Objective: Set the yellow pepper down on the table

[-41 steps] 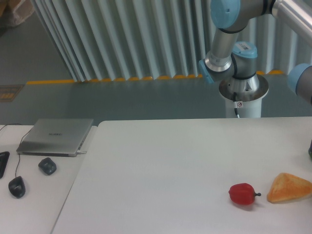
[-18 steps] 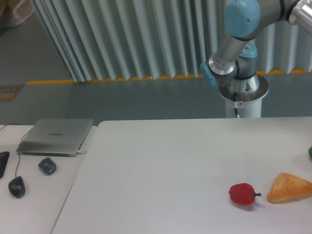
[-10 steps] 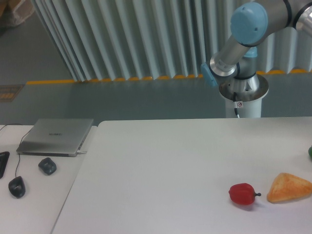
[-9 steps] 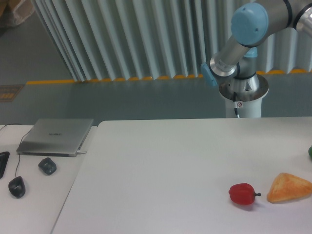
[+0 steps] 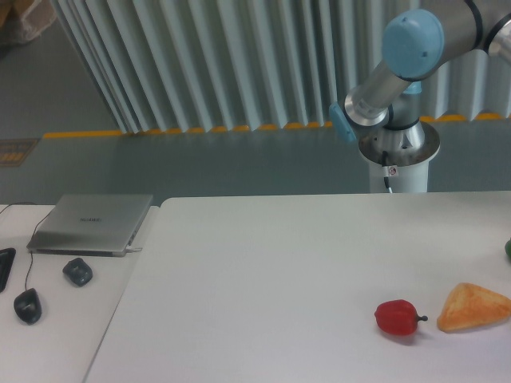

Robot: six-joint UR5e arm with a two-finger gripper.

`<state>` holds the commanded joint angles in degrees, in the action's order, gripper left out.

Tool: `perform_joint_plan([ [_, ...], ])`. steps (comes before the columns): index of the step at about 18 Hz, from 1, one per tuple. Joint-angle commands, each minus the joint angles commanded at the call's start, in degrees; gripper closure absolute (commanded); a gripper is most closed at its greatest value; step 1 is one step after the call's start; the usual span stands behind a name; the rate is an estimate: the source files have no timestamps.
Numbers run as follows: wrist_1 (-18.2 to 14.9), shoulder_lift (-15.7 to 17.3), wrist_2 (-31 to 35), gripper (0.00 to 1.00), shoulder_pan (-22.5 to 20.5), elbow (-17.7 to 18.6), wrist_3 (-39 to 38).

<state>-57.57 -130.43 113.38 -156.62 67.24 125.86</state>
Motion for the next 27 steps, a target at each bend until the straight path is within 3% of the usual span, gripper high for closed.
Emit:
perform_joint_plan([
  [3, 2.0, -1.1, 0.0, 0.00, 0.0, -0.1, -0.5],
  [18, 3.0, -2.4, 0.0, 0.01, 0.5, 0.1, -4.5],
  [20, 3.0, -2.4, 0.0, 0.22, 0.5, 0.1, -4.5],
  [21, 3.0, -2.4, 0.0, 0.43, 0.4, 0.2, -4.5],
  [23, 2.9, -2.2, 0.0, 0.65, 0.5, 0.2, -4.5],
  [27, 2.9, -0.3, -2.0, 0.65, 0.3, 1.2, -4.5],
])
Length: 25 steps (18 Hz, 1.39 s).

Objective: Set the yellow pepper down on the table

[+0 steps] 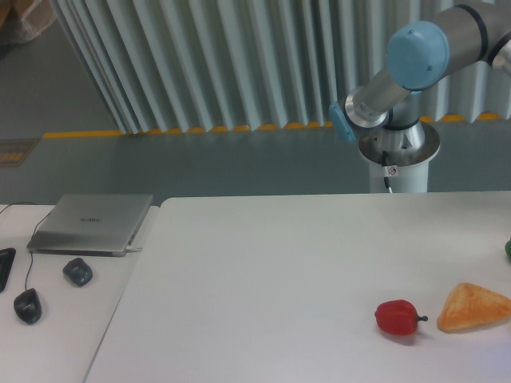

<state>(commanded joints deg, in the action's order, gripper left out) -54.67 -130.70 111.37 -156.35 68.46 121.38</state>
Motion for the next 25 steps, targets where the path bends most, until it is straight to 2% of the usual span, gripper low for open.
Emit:
perform_joint_plan([
  [1, 0.0, 1.1, -2.7, 0.65, -0.4, 1.0, -0.4],
  [4, -0.5, 8.0, -10.2, 0.65, -2.4, 6.2, -1.2],
  [5, -1.0, 11.2, -12.5, 0.65, -2.6, 9.2, -3.4],
  [8, -1.6, 16.3, -19.1, 0.65, -2.4, 14.1, -11.5],
  [11, -1.6, 19.7, -19.7, 0.64, 1.8, 17.3, -21.6],
  [14, -2.0, 25.1, -18.8, 0.64, 7.6, 22.2, -30.4],
  [16, -3.9, 28.5, -15.5, 0.64, 11.3, 25.6, -33.6],
  [17, -4.8, 29.4, -12.4, 0.63, 14.1, 27.0, -35.1],
  [20, -6.1, 29.0, -6.2, 0.63, 20.3, 28.3, -40.2],
  [25, -14.2, 25.2, 3.8, 0.63, 28.5, 28.3, -46.9],
])
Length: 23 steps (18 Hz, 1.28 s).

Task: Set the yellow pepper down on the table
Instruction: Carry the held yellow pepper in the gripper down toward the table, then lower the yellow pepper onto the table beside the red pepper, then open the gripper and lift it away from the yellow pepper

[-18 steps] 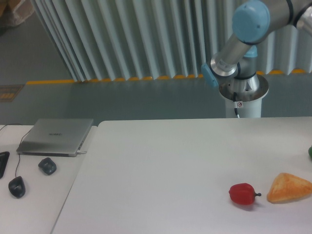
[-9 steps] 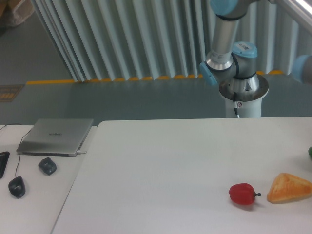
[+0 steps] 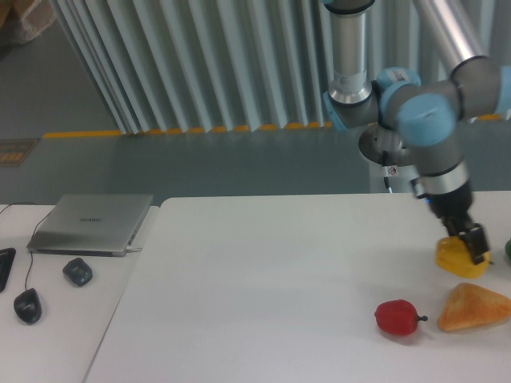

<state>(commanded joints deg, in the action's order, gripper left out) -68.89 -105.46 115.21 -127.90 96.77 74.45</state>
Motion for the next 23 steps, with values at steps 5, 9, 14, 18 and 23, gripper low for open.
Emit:
perform_joint_plan([
  [5, -3.1, -4.0, 3.2, 0.62, 4.4, 0.4, -6.9],
  [9, -2.7, -5.3, 3.2, 0.13, 4.4, -0.4, -7.7],
  [14, -3.1, -4.2, 3.1, 0.00, 4.2, -1.0, -7.2],
  [18, -5.9, -3.1, 2.7, 0.00, 2.7, -3.4, -5.0],
  [23, -7.3, 0.2, -7.5, 0.00, -5.5, -9.7, -3.2],
])
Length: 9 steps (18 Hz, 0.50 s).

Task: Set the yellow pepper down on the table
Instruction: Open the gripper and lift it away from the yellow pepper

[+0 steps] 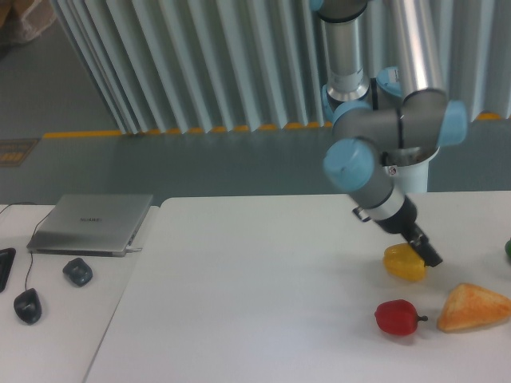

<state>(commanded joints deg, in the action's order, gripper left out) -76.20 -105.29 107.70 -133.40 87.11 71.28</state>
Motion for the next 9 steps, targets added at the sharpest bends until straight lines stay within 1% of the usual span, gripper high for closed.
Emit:
perform_joint_plan([
  [1, -0.1, -0.3, -5.9, 0.00, -3.3, -2.3, 0.0],
  [3, 0.0, -1.0, -12.5, 0.00, -6.9, -4.4, 0.3],
  [4, -0.2, -2.4, -13.5, 0.00, -8.0, -6.3, 2.0],
  [6, -1.7, -4.6, -13.6, 0.00, -9.3, -9.1, 5.9],
  [7, -2.4, -6.6, -14.2, 0.00, -10.1, -11.1, 8.7],
  [9, -2.5, -8.6, -17.4, 0.00, -11.7, -13.1, 11.9],
])
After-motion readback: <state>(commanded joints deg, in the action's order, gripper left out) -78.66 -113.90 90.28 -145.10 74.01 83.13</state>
